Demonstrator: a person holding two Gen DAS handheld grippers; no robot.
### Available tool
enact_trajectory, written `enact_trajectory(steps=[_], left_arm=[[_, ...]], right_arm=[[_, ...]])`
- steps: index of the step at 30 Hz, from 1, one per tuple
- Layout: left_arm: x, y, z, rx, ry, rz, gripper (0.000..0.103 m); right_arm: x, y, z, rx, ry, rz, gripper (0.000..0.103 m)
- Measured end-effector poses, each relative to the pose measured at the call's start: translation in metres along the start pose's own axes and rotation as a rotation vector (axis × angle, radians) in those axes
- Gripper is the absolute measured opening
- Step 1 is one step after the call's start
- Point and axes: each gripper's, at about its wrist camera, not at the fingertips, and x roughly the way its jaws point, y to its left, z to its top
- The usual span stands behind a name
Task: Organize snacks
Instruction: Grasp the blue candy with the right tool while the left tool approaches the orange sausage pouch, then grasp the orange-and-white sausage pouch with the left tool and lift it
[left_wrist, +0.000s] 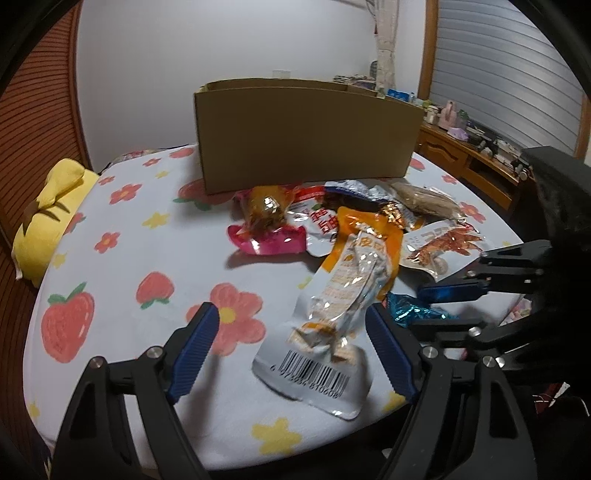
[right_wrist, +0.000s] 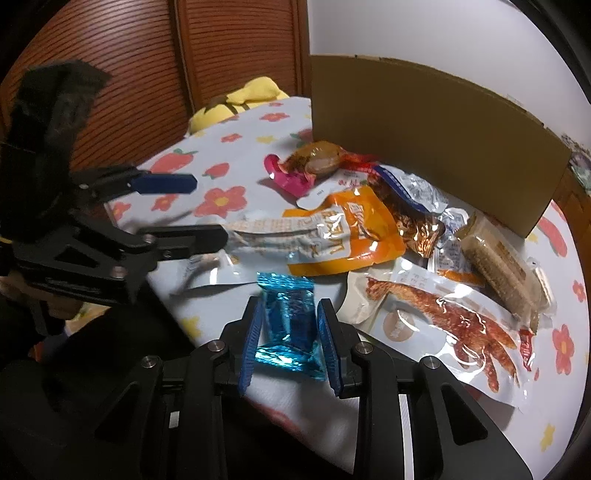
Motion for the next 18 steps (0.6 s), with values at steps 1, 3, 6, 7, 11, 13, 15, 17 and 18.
enact_trajectory(steps=[1, 3, 6, 7, 11, 13, 15, 17, 18], left_arm=[[0.001, -0.001, 0.002, 0.006, 0.003, -0.007, 0.082], [0.004, -0.004, 0.004, 0.021, 0.011, -0.026, 0.082], [0.010, -0.008, 0.009, 0.046, 0.024, -0.038, 0.082], [0.011, -0.008, 0.010, 0.050, 0.025, -0.039, 0.082], [0.014, -0.006, 0.014, 0.043, 0.035, -0.065, 0.082], [0.015, -0.005, 0.015, 0.042, 0.040, -0.071, 0.082], [0.016, -0.005, 0.015, 0.045, 0.048, -0.080, 0.082], [0.019, -0.006, 0.016, 0.051, 0.061, -0.094, 0.082], [0.020, -0.008, 0.017, 0.056, 0.066, -0.098, 0.082]], right_arm=[[0.003, -0.001, 0.000, 0.000, 0.007, -0.003, 0.030], [0.005, -0.002, 0.000, 0.007, 0.010, -0.003, 0.030], [0.006, 0.000, -0.001, -0.010, 0.011, -0.015, 0.023], [0.006, 0.000, -0.002, -0.014, 0.010, -0.016, 0.021], [0.001, -0.001, -0.004, -0.004, -0.003, -0.018, 0.020], [-0.006, -0.002, -0.005, 0.004, -0.025, -0.018, 0.020], [-0.013, -0.002, -0.004, 0.013, -0.047, -0.013, 0.020], [-0.019, -0.001, -0.003, 0.011, -0.066, -0.021, 0.020], [-0.023, 0.000, -0.002, 0.011, -0.076, -0.026, 0.020]])
